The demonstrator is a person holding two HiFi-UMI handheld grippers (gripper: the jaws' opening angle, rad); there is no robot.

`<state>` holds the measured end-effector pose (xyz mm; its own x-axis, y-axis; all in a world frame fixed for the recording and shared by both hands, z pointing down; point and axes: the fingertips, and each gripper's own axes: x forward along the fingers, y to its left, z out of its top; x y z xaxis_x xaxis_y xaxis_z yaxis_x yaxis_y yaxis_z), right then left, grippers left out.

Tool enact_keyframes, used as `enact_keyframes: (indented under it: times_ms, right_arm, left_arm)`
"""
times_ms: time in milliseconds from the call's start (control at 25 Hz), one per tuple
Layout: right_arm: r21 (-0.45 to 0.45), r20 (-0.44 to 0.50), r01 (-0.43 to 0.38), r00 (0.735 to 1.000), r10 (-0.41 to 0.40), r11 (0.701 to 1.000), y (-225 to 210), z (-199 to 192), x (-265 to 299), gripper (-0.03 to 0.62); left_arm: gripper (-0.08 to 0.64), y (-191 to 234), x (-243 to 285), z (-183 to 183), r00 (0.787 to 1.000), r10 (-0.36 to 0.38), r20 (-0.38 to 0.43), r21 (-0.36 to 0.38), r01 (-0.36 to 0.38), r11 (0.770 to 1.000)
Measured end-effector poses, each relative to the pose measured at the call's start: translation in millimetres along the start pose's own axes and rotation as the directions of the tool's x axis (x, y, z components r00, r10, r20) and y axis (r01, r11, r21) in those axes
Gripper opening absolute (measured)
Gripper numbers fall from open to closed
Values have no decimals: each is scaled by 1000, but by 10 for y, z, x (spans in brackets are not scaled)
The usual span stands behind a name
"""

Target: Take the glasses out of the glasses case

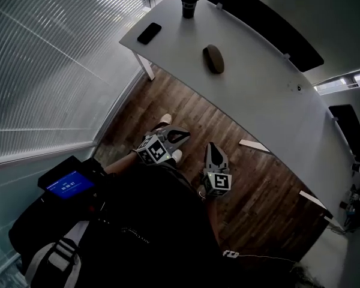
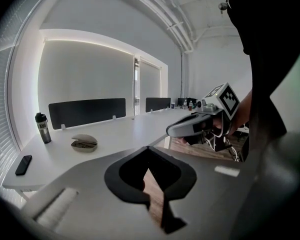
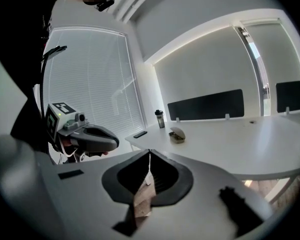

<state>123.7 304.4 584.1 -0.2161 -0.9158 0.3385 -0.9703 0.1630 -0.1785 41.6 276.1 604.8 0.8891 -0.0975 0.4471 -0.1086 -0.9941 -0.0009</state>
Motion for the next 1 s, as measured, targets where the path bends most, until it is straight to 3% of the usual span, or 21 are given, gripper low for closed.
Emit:
enact_keyframes:
  times_ms: [320, 720, 1000]
  right_arm:
    - [-3, -1, 25, 1000, -25, 1000, -83, 229, 328, 8]
    - [-17, -43, 21, 999, -22, 1000, -19, 519, 1023, 8]
    - [-49, -104, -32, 994, 27, 998, 245, 632, 1526, 8]
  left_arm:
    - [8, 496, 114, 366, 998, -10, 55, -5, 11, 1000]
    - [8, 1171, 66, 322, 997, -14, 73, -19, 15, 1000]
    - [8, 1624, -23, 231, 996, -15, 89, -33, 18, 999]
